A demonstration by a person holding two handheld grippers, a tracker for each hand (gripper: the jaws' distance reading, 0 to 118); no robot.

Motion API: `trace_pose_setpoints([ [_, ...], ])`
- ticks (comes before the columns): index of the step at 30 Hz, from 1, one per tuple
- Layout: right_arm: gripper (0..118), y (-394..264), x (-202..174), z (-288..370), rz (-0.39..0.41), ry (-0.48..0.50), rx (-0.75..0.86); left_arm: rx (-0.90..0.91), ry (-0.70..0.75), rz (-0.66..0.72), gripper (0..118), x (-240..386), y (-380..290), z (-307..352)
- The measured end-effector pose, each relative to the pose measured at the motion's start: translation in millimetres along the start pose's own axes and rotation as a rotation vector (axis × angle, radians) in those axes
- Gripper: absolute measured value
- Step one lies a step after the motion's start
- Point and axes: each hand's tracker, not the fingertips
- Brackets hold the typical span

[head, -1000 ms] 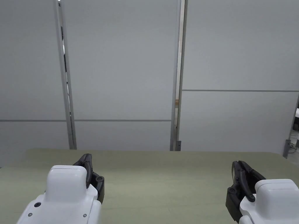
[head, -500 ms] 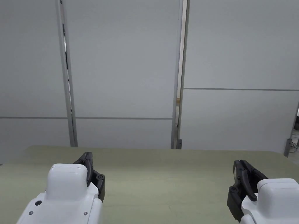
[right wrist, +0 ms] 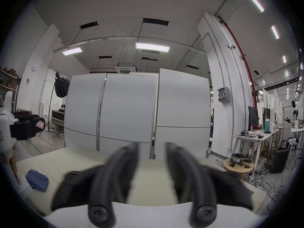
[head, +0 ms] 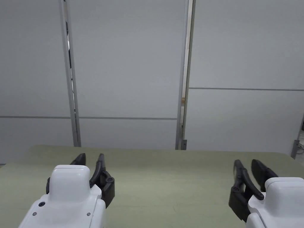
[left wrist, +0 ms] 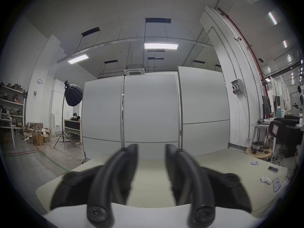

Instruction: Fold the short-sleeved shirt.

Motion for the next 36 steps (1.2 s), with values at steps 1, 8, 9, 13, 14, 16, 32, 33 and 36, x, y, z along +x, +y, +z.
trace_pose_setpoints([
  [1, 79, 0, 1, -1, -0.006, 0.001, -0.005, -0.001, -0.003, 0.002, 65, 0, -1, 0],
  [8, 118, 7, 6, 3, 0.021, -0.002, 0.017, 0.015, 0.014, -0.004, 118, 0, 0, -4],
  [9, 118, 9, 8, 2, 0.021, 0.000, 0.015, 0.017, 0.013, -0.002, 118, -1, -1, -4],
  [13, 118, 6, 7, 0, 0.016, 0.006, 0.004, 0.019, 0.006, 0.018, 118, -3, 1, -6],
  [14, 118, 3, 3, 0, 0.017, 0.005, 0.003, 0.018, 0.008, 0.019, 118, -3, 1, -5],
  [16, 118, 4, 4, 0, 0.009, 0.012, -0.002, 0.017, 0.012, 0.019, 118, -3, 1, -7],
  [32, 118, -6, -5, -5, 0.011, 0.030, -0.025, -0.010, 0.011, 0.016, 118, -3, -9, -1],
  [33, 118, -6, -5, -7, 0.010, 0.030, -0.028, -0.012, 0.012, 0.017, 118, -3, -10, -1],
  [36, 118, -9, -7, -9, 0.010, 0.033, -0.036, -0.018, 0.014, 0.019, 118, -4, -13, -3],
])
